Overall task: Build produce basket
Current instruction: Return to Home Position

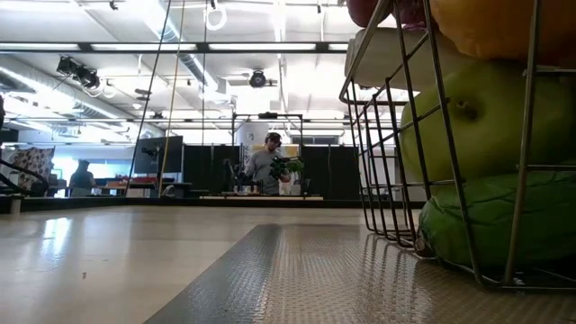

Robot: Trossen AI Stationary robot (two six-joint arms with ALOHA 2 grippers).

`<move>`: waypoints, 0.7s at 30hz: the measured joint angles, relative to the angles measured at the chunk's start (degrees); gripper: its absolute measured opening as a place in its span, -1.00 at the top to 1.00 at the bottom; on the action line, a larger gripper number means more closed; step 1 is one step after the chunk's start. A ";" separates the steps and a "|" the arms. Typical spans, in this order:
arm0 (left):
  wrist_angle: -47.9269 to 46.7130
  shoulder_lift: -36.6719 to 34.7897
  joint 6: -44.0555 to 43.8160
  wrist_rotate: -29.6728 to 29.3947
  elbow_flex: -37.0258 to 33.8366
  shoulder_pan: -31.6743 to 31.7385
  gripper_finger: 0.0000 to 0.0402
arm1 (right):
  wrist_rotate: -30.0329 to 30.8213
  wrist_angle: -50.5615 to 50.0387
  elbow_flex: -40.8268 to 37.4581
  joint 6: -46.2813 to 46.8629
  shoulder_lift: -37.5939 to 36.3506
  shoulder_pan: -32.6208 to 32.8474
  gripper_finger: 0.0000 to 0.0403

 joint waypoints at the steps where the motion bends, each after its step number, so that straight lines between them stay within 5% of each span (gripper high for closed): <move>1: -1.25 -0.04 -1.74 0.10 0.66 0.28 -0.87 | 0.03 1.03 -0.02 -1.72 -0.06 -0.64 -0.74; 21: -1.26 0.07 -7.08 2.12 1.62 1.03 -0.79 | -5.05 4.58 -0.02 -7.39 0.28 -13.22 -0.73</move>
